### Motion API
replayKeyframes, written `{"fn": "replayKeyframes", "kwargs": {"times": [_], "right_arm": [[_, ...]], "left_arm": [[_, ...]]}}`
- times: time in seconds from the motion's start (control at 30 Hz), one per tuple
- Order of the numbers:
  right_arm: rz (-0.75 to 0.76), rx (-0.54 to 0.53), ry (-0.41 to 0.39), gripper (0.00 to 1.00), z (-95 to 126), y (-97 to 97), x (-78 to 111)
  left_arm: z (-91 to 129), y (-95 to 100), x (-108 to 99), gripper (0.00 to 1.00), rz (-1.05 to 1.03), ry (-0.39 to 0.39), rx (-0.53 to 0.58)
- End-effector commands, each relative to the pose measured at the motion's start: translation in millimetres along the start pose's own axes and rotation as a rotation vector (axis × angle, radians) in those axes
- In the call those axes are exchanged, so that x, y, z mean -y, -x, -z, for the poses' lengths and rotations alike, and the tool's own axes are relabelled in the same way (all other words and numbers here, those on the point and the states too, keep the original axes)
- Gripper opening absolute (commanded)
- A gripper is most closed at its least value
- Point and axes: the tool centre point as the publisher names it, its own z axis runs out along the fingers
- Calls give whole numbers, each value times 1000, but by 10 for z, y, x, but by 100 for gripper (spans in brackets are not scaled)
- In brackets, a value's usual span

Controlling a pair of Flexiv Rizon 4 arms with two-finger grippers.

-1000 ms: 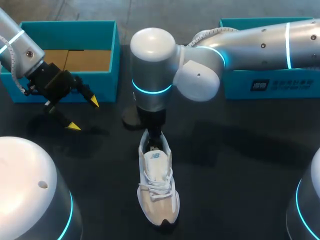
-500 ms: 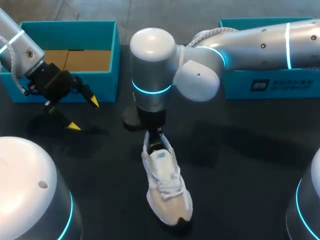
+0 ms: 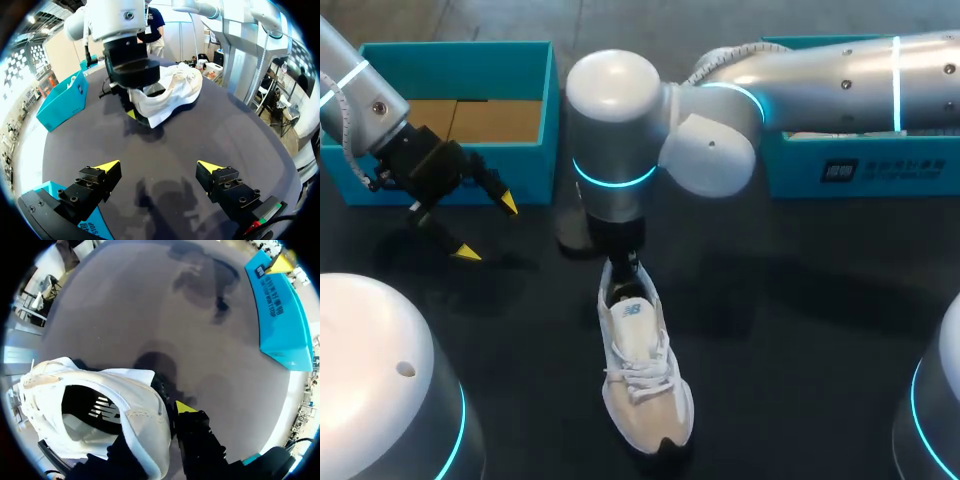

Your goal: Take the shoe out of the shoebox, open the shoe tongue, remove and reinsert the insole, then place the shoe into the shoebox

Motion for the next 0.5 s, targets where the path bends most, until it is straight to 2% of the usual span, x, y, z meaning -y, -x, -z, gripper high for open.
{"fn": "replayKeyframes", "kwargs": {"times": [0.03,0.27,0.5], "right_arm": [[0,20,-28,0,320,-41,39],[-13,29,-49,0,636,11,114],[-31,37,-53,0,853,97,181]], "left_arm": [[5,-2,1,100,0,3,-2],[5,-2,1,100,0,3,-2],[5,-2,1,100,0,3,-2]]}}
